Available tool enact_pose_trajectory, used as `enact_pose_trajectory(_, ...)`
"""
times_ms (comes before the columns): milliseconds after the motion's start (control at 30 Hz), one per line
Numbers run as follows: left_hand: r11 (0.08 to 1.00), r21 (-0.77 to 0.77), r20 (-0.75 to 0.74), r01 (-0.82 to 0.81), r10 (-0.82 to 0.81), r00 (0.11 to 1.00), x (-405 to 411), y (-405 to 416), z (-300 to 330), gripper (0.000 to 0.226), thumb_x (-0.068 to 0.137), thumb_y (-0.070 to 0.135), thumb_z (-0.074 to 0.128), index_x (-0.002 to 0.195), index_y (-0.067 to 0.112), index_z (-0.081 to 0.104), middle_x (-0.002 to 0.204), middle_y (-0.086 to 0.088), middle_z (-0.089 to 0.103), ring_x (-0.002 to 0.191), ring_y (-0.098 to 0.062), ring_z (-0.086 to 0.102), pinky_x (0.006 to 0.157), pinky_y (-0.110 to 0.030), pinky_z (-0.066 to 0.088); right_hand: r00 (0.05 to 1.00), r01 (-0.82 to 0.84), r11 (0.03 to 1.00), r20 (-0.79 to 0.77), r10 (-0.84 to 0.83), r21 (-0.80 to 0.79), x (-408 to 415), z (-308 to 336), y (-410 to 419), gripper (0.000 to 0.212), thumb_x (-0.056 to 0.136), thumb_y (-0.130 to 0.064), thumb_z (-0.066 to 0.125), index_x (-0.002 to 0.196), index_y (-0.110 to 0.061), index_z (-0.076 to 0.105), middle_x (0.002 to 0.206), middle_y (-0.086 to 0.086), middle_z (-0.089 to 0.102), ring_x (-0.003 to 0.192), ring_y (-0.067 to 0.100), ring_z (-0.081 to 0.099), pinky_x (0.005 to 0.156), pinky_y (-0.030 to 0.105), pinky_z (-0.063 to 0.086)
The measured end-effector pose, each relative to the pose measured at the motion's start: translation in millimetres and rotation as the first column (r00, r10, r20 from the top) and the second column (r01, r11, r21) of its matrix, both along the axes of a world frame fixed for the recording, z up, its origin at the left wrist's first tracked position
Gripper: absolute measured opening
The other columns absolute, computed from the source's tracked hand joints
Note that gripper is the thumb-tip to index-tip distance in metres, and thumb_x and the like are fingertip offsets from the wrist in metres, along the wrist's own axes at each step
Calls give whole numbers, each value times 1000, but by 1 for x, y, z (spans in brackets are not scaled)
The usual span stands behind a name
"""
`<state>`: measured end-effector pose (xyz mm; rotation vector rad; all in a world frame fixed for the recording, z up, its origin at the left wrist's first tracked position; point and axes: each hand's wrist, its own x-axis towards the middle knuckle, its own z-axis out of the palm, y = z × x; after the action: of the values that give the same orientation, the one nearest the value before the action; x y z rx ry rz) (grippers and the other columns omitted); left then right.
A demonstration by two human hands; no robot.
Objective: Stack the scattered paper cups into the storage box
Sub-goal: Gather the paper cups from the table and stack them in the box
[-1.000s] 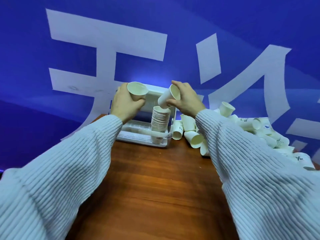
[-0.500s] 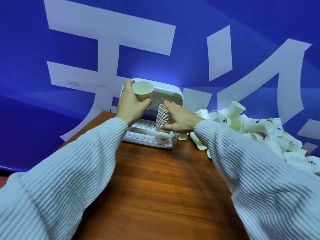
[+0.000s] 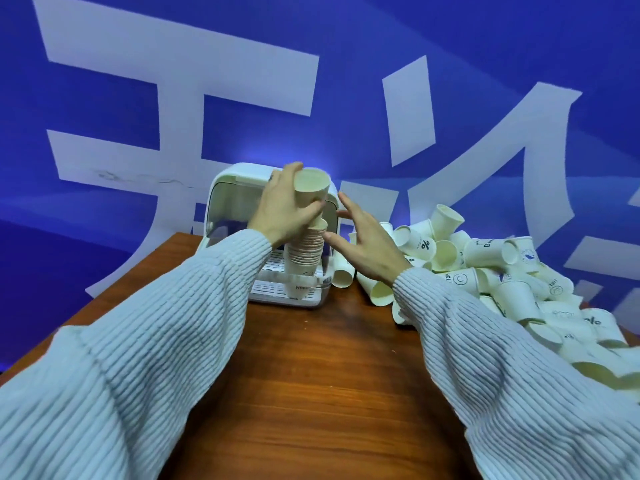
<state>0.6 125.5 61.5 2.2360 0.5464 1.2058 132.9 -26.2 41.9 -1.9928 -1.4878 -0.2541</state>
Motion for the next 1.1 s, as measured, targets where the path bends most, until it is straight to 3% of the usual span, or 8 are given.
enact_pose_trajectory(133, 994, 93, -390, -53, 85, 917, 9, -4, -17, 77, 85, 64, 59, 146, 19, 45, 144, -12, 46, 134, -33, 43, 109, -49, 38, 998, 55, 998, 8, -55, 9, 10, -4, -21, 81, 96, -58, 60, 163, -32, 21, 144, -5, 58, 133, 16, 47, 104, 34, 39)
enact_pose_trajectory(233, 981, 153, -523, -122, 185, 832, 10, -10, -35, 92, 81, 84, 41, 149, 23, 41, 151, -11, 37, 140, -35, 32, 110, -54, 30, 996, 88, 996, -1, -88, 26, 16, -8, -35, 80, 97, -57, 59, 163, -32, 21, 140, -5, 60, 131, 16, 49, 104, 37, 42)
enact_pose_trajectory(433, 964, 231, -485, -132, 231, 843, 7, -19, -39, 92, 84, 79, 46, 155, 21, 33, 164, -10, 22, 149, -34, 15, 117, -56, 18, 983, 178, 984, -49, -177, 21, 32, -17, -77, 72, 98, -57, 54, 160, -38, 22, 138, -6, 60, 125, 16, 52, 101, 42, 48)
enact_pose_trajectory(600, 909, 415, -206, -39, 136, 969, 25, -71, -51, 67, 84, 55, 52, 141, 21, 48, 146, -7, 46, 141, -32, 29, 112, -52, 30, 943, 333, 943, -35, -332, 26, 56, -16, -130, 61, 101, -46, 52, 157, -31, 33, 138, -3, 62, 126, 21, 53, 102, 46, 46)
enact_pose_trajectory(833, 873, 352, -527, 337, -113, 842, 88, -160, -76, 68, 86, 42, 62, 146, 17, 45, 148, -10, 46, 135, -33, 42, 104, -48, 43, 856, 517, 851, 34, -516, -97, 85, -20, -212, 42, 95, -33, 58, 135, -22, 63, 136, 1, 64, 125, 20, 58, 105, 45, 48)
enact_pose_trajectory(900, 896, 311, -583, 316, -82, 808, 99, -175, -85, 70, 84, 39, 64, 145, 14, 40, 142, -14, 46, 129, -36, 46, 98, -49, 47, 854, 518, 838, 62, -516, -172, 87, -25, -233, 39, 93, -34, 58, 129, -24, 67, 132, -2, 66, 122, 20, 60, 102, 45, 49)
enact_pose_trajectory(967, 954, 247, -508, 172, -24, 861, 107, -184, -95, 61, 87, 39, 62, 135, 8, 42, 134, -17, 46, 121, -38, 51, 90, -47, 47, 857, 515, 830, 126, -499, -213, 85, -33, -247, 34, 93, -34, 58, 124, -26, 69, 126, -4, 67, 118, 19, 61, 98, 45, 51)
enact_pose_trajectory(1100, 997, -43, -519, 69, -81, 851, 119, -181, -101, 48, 91, 39, 58, 122, 4, 50, 128, -19, 53, 119, -39, 53, 91, -43, 46, 877, 480, 856, 135, -461, -195, 78, -45, -243, 30, 93, -35, 58, 120, -29, 70, 119, -6, 67, 113, 18, 61, 94, 45, 51)
